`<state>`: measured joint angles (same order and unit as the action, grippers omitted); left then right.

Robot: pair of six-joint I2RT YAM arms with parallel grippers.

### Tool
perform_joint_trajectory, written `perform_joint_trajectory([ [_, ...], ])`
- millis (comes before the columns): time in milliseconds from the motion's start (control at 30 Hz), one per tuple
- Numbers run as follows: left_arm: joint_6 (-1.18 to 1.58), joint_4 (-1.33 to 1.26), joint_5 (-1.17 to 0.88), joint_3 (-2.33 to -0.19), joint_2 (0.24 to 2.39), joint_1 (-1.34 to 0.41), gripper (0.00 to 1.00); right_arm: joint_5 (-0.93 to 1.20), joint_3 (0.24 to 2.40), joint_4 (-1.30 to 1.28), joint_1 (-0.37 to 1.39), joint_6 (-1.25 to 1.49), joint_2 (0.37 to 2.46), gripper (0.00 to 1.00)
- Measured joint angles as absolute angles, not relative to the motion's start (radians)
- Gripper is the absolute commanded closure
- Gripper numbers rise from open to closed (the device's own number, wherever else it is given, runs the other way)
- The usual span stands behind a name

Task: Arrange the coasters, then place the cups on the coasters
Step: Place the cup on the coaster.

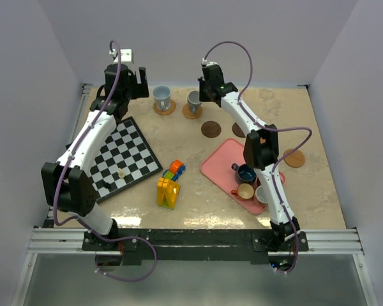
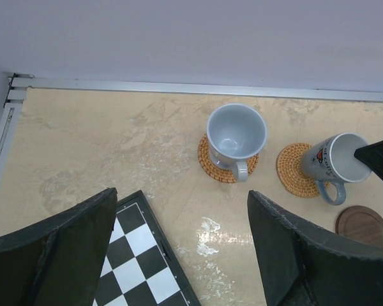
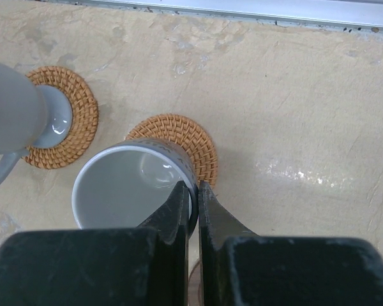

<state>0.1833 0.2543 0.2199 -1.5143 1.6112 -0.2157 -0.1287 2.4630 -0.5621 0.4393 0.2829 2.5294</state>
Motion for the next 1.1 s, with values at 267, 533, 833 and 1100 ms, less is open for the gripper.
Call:
perform_joint_trajectory([
  [267,0.189,0.253,0.212,-1.509,1.611,-0.208,0.13,-0.129,2.463,-0.564,0.439,0.289,2.532,1.00],
  [533,0.191,0.252,0.211,-1.507,1.611,-0.208,0.13,-0.129,2.463,-0.564,0.440,0.291,2.533,1.00],
  [833,0.191,0.252,0.208,-1.507,1.611,-0.208,0.13,-0.129,2.463,-0.560,0.440,0.292,2.543,1.00],
  [1100,0.191,0.252,0.205,-1.507,1.611,-0.205,0.13,-0.128,2.463,-0.552,0.439,0.295,2.560,1.00],
])
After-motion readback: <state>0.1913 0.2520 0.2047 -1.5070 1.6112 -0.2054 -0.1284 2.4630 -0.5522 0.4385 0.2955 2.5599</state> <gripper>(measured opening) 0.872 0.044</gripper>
